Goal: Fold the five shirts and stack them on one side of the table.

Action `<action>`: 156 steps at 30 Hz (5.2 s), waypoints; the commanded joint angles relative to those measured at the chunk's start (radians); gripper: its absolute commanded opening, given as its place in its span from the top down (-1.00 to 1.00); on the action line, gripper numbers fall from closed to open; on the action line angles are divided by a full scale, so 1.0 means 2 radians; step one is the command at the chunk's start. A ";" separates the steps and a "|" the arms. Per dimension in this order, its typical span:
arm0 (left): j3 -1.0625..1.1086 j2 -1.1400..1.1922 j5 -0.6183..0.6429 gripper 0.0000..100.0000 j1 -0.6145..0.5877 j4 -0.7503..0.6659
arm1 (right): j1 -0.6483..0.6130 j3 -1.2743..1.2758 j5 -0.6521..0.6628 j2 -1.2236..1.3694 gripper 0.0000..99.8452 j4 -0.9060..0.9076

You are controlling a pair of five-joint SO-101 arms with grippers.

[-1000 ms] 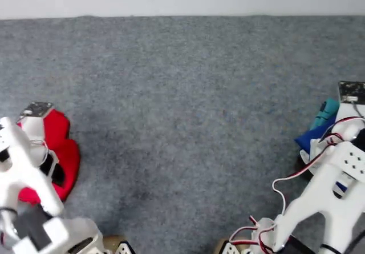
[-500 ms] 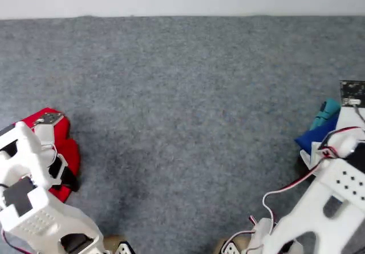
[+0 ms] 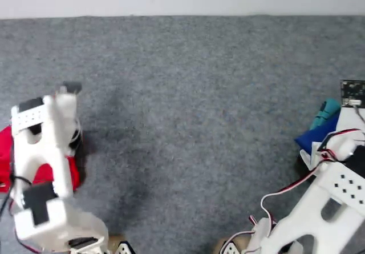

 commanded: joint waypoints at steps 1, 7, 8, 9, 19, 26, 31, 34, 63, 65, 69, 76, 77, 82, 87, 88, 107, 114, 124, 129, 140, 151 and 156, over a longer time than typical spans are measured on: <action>-0.063 -0.097 0.029 0.97 0.063 0.040 | -0.001 -0.005 0.004 -0.014 0.98 0.003; -0.136 -0.162 0.070 0.97 0.175 0.079 | -0.001 -0.005 0.004 -0.014 0.98 0.003; -0.148 -0.166 0.075 0.97 0.193 0.083 | -0.001 -0.005 0.004 -0.014 0.98 0.003; -0.161 -0.169 0.081 0.97 0.212 0.087 | -0.001 -0.005 0.004 -0.014 0.98 0.003; -0.259 -0.166 0.129 0.97 0.440 0.082 | -0.001 -0.004 0.004 -0.014 0.98 0.003; -0.262 -0.135 0.125 0.97 0.518 0.081 | -0.001 -0.004 0.004 -0.014 0.98 0.003; -0.277 -0.134 0.130 0.71 0.503 0.119 | -0.001 -0.004 0.004 -0.014 0.98 0.003; -0.303 -0.134 0.143 0.64 0.475 0.151 | -0.002 -0.004 0.004 -0.014 0.98 0.003; -0.269 0.153 0.045 0.49 0.097 0.100 | -0.005 0.035 0.004 -0.013 0.98 0.003; -0.269 0.177 0.047 0.49 0.096 0.081 | -0.005 0.035 0.004 -0.013 0.98 0.003; -0.269 0.219 0.048 0.49 0.094 0.055 | -0.004 0.035 0.004 -0.014 0.98 0.003; -0.269 0.285 0.044 0.70 0.103 0.048 | -0.004 0.035 0.004 -0.014 0.98 0.003; -0.270 0.288 0.038 0.78 0.106 0.049 | -0.004 0.035 0.004 -0.014 0.98 0.003; -0.270 0.247 0.008 0.98 0.128 0.083 | -0.004 0.035 0.004 -0.014 0.98 0.003; -0.267 0.127 0.009 0.97 0.140 0.120 | -0.004 0.035 0.004 -0.014 0.98 0.003; -0.266 0.101 0.009 0.97 0.144 0.133 | -0.004 0.035 0.004 -0.014 0.98 0.003; 0.142 -0.325 0.007 0.97 0.195 0.146 | -0.009 0.035 0.004 -0.012 0.98 0.003; 0.129 -0.384 0.032 0.81 0.175 0.139 | -0.093 0.035 0.000 -0.011 0.98 0.000; 0.068 -0.390 0.067 0.55 0.084 0.137 | -0.220 0.034 -0.061 -0.007 0.98 -0.069; 0.079 -0.389 0.069 0.55 0.034 0.101 | -0.300 0.026 -0.089 0.043 0.98 -0.112; 0.117 -0.393 0.066 0.69 -0.045 0.073 | -0.444 -0.133 -0.180 0.275 0.98 -0.122; 0.118 -0.393 0.069 0.73 -0.126 0.075 | -0.570 -0.329 -0.249 0.501 0.98 -0.121; 0.119 -0.393 0.068 0.73 -0.157 0.076 | -0.596 -0.411 -0.250 0.587 0.98 -0.121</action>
